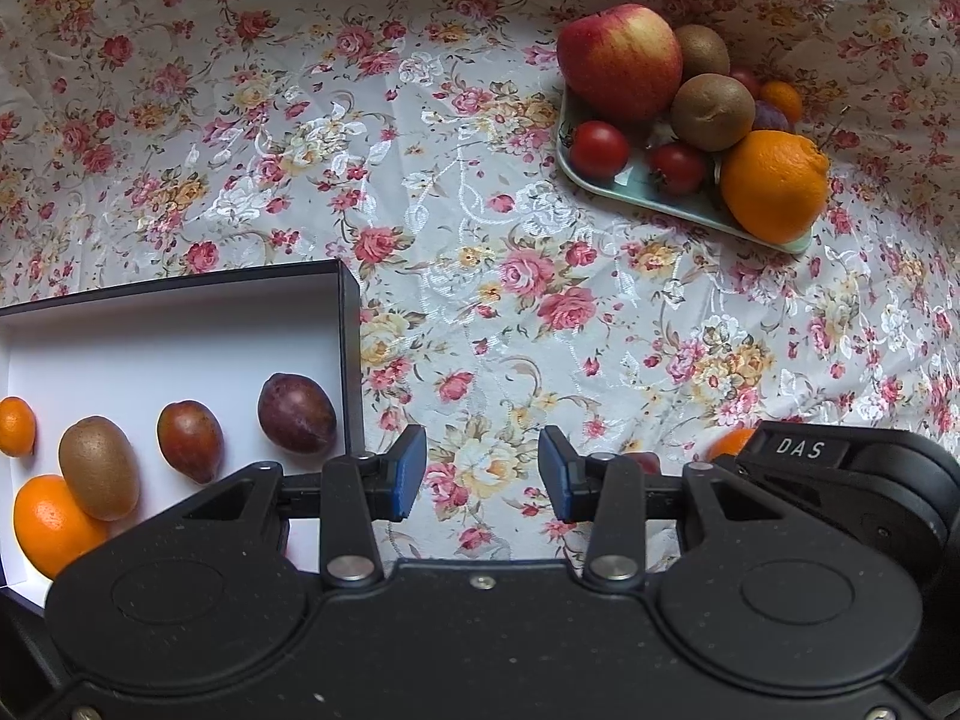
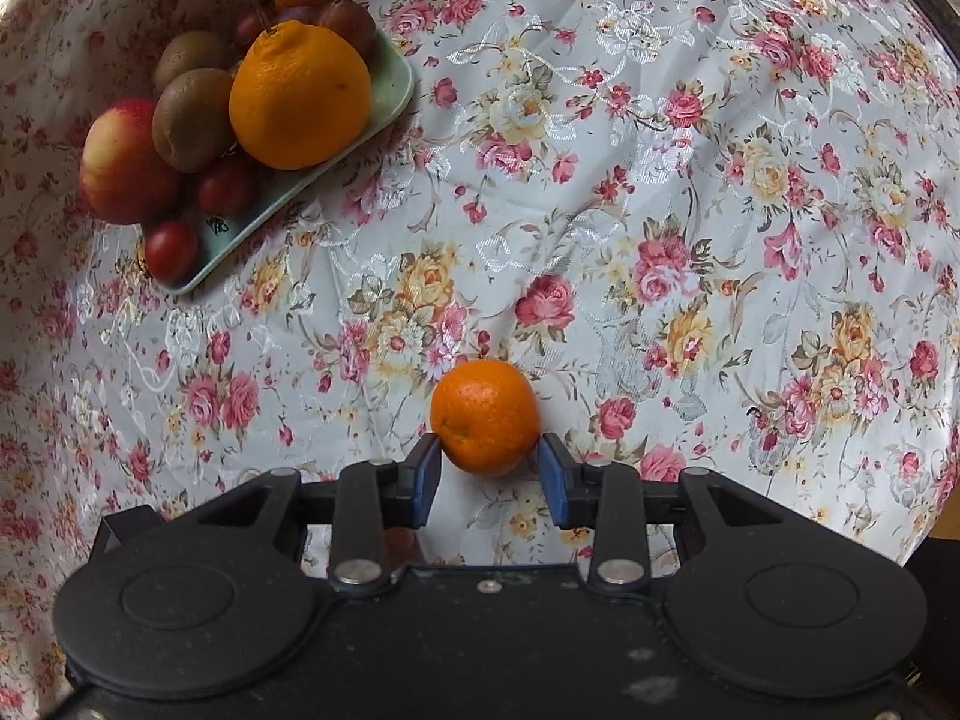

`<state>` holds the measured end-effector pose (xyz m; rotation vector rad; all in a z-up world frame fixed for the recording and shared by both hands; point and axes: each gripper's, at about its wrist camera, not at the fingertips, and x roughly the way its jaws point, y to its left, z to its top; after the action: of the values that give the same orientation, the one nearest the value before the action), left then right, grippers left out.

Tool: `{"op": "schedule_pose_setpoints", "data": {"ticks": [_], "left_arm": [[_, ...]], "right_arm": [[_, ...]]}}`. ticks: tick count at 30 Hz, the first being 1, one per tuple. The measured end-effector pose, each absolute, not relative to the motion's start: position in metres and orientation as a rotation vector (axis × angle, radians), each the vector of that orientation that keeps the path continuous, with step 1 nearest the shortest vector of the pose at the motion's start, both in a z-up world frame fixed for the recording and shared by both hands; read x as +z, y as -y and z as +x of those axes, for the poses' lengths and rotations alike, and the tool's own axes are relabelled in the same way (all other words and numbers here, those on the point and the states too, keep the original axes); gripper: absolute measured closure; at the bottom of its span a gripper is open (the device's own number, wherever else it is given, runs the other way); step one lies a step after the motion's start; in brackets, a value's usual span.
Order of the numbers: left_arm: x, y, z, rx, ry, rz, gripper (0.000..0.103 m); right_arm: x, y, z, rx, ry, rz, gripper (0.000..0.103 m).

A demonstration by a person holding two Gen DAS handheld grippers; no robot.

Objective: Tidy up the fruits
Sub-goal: 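Close the left gripper on the dark plum while the right gripper closes on the mandarin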

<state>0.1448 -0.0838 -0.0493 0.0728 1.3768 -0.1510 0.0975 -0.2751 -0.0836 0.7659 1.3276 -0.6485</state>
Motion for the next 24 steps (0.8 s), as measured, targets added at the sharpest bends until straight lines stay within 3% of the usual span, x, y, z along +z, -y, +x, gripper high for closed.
{"op": "schedule_pose_setpoints", "data": {"ticks": [11, 24], "left_arm": [[-0.047, 0.099, 0.139, -0.234, -1.366, 0.069, 0.053], [-0.062, 0.133, 0.13, -0.334, -1.401, 0.111, 0.054]], "right_arm": [[-0.057, 0.286, 0.089, -0.678, -1.204, 0.702, 0.077], [-0.058, 0.298, 0.085, -0.661, -1.233, 0.745, 0.079]]}}
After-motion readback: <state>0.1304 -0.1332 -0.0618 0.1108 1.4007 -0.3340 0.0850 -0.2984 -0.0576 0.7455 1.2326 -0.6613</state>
